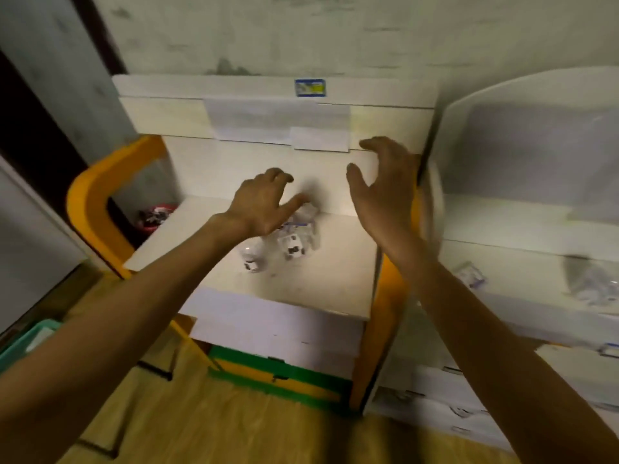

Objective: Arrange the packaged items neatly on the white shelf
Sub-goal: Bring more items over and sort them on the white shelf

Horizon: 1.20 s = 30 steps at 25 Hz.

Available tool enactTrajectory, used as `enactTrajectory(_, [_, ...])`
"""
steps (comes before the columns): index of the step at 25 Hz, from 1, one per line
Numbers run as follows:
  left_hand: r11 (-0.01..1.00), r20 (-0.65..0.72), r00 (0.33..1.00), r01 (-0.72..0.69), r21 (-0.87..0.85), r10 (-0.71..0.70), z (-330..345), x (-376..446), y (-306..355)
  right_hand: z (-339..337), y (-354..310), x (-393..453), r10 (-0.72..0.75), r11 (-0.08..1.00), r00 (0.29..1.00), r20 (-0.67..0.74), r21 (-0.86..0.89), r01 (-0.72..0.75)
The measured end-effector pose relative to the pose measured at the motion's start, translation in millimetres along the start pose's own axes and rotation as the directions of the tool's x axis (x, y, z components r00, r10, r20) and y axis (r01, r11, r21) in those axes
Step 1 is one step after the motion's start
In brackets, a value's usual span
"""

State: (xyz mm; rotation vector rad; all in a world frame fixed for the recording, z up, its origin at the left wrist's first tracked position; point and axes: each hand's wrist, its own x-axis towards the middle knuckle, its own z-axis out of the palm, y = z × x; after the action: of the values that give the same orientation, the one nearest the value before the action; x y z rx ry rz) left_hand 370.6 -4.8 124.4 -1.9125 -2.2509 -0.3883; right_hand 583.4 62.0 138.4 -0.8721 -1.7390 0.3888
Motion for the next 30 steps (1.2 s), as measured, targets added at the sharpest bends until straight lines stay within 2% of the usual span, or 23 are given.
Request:
enactTrajectory(4, [0.994,0.116,0.988,0.104,0.016,-0.106,16,-29,-69,82,-23,-13,0.104,0.994,0.951,0.29,-0.001,-0.108])
enactTrajectory(10, [0.956,0.241,0.934,0.287,-0.06,-0.265,46,-37,-146,167,10,-34,0.169,0.986,0.828,0.534,-0.104,-0.134])
enactTrajectory(17, [0.925,0.32,0.882,0.379,-0.044,-0.346,76,12,-218,279,47,0,0.16,0.969,0.733,0.662,-0.248,0.012])
enactTrajectory(19, [0.939,0.353,0.879,0.345,-0.003,-0.321,82,32,-237,314,53,14,0.185,0.968,0.691,0.699,-0.251,-0.005])
enactTrajectory(22, [0.949,0.393,0.869,0.314,0.032,-0.301,96,57,-254,360,66,29,0.198,0.945,0.623,0.757,-0.317,0.085])
enactTrajectory(26, [0.917,0.449,0.819,0.399,0.001,-0.357,140,79,-263,408,83,27,0.266,0.913,0.552,0.79,-0.391,0.119])
enactTrajectory(28, [0.925,0.482,0.814,0.38,-0.022,-0.323,161,83,-262,418,86,24,0.296,0.892,0.544,0.785,-0.431,0.138])
enactTrajectory(30, [0.951,0.482,0.836,0.309,-0.021,-0.261,172,83,-261,424,89,28,0.291,0.87,0.531,0.796,-0.451,0.199])
